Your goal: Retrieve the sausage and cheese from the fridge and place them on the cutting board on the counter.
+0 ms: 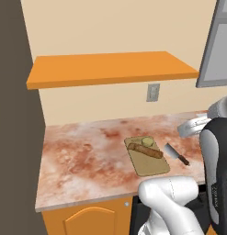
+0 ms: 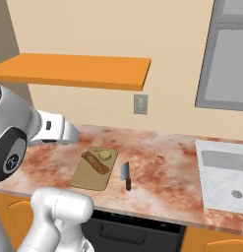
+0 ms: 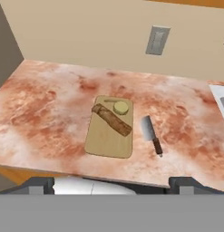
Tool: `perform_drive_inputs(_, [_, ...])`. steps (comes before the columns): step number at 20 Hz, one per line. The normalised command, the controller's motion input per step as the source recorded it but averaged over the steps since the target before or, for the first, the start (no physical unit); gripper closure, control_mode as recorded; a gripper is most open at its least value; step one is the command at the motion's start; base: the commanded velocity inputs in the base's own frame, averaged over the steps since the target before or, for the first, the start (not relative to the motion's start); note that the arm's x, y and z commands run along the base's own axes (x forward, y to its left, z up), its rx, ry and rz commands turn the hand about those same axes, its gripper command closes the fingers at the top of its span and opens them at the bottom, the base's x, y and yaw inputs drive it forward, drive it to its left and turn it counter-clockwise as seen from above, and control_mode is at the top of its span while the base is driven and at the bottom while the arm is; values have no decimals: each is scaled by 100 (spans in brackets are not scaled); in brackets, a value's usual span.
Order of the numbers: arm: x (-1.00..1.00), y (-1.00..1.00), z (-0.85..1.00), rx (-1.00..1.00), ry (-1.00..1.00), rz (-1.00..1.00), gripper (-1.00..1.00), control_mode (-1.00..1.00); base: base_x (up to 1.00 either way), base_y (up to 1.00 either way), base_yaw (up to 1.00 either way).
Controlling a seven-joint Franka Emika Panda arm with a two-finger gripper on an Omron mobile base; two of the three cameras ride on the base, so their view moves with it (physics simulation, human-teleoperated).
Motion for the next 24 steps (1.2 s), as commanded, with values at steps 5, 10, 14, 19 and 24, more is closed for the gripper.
perform_drive_inputs(5, [0, 0, 0, 0, 0, 0, -100, 100, -21, 13, 0])
perform_drive_inputs(10, [0, 0, 0, 0, 0, 0, -100, 100, -98, 1, 0])
perform_drive_inputs(14, [0, 0, 0, 0, 0, 0, -100, 100, -100, 0, 0])
perform_drive_inputs(19, [0, 0, 0, 0, 0, 0, -100, 100, -42, -31, 63])
perform_drive_inputs(24, [0, 0, 0, 0, 0, 0, -100, 100, 0, 0, 100])
